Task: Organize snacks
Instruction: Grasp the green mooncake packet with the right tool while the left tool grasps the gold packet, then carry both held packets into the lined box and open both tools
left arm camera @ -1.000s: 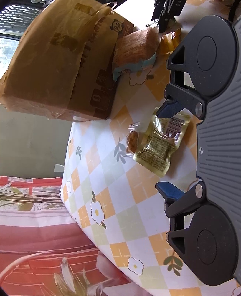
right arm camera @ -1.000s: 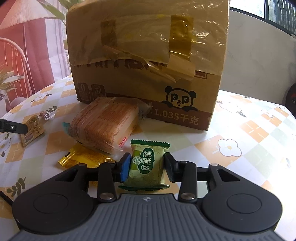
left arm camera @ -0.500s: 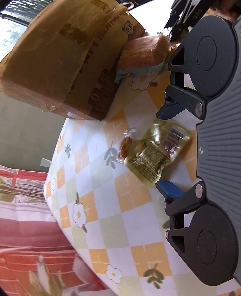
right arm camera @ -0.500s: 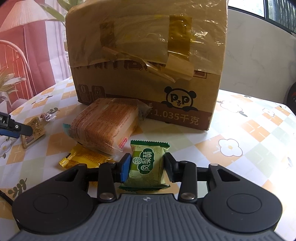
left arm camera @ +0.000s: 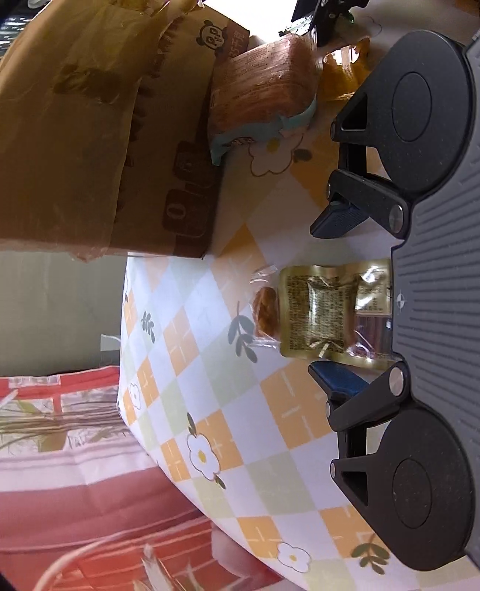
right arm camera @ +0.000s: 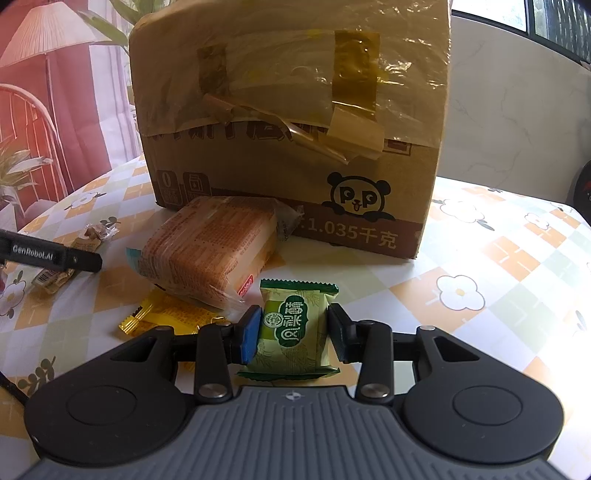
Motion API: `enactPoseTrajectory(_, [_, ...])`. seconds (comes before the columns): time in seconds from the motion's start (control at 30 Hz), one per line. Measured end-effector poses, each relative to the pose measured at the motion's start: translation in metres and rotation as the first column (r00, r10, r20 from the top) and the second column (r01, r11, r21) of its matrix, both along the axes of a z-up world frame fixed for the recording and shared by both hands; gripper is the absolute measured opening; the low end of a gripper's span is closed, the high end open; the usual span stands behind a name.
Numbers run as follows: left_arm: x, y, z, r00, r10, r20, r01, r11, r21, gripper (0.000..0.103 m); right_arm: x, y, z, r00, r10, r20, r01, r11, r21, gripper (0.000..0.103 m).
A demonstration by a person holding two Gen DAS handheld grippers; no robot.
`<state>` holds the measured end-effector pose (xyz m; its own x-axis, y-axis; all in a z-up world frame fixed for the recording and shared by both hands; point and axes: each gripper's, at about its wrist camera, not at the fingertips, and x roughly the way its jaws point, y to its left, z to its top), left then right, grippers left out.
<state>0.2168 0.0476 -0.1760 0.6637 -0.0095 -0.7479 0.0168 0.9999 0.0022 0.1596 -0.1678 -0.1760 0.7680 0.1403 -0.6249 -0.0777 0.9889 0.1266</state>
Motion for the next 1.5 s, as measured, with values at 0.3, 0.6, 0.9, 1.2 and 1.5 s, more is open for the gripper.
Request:
enactPoseTrajectory(0.3, [-0.006,0.010,0.000,1.000,-0.009,0.019,0.009,1.000,0.004,0.072,-0.001,0.001,0.000,1.000,-0.003,0.001,0.003,1.000,0.009,0.041])
enactPoseTrajectory(0.6, [-0.013,0.020,0.005,0.998,-0.020,0.051,0.022,0.998,-0.052,0.046,-0.001,0.001,0.000,1.000,-0.004,0.001,0.004,1.000,0.008,0.041])
enactPoseTrajectory(0.9, [-0.025,0.013,0.007,0.996,-0.069,0.050,0.073,0.995,-0.072,0.042,-0.003,0.000,0.001,1.000,-0.010,-0.001,0.010,1.000,0.014,0.041])
enactPoseTrajectory(1.2, [-0.036,0.003,0.031,0.986,-0.111,0.123,0.122,0.989,-0.086,0.042,-0.018,-0.012,0.012,0.999,-0.040,0.030,0.039,0.999,0.037,0.039])
enactPoseTrajectory(1.5, [-0.032,-0.015,0.093,0.941,-0.170,0.293,0.208,0.972,-0.106,0.042,-0.032,-0.027,0.066,0.985,-0.039,0.167,0.029,0.998,0.058,0.038])
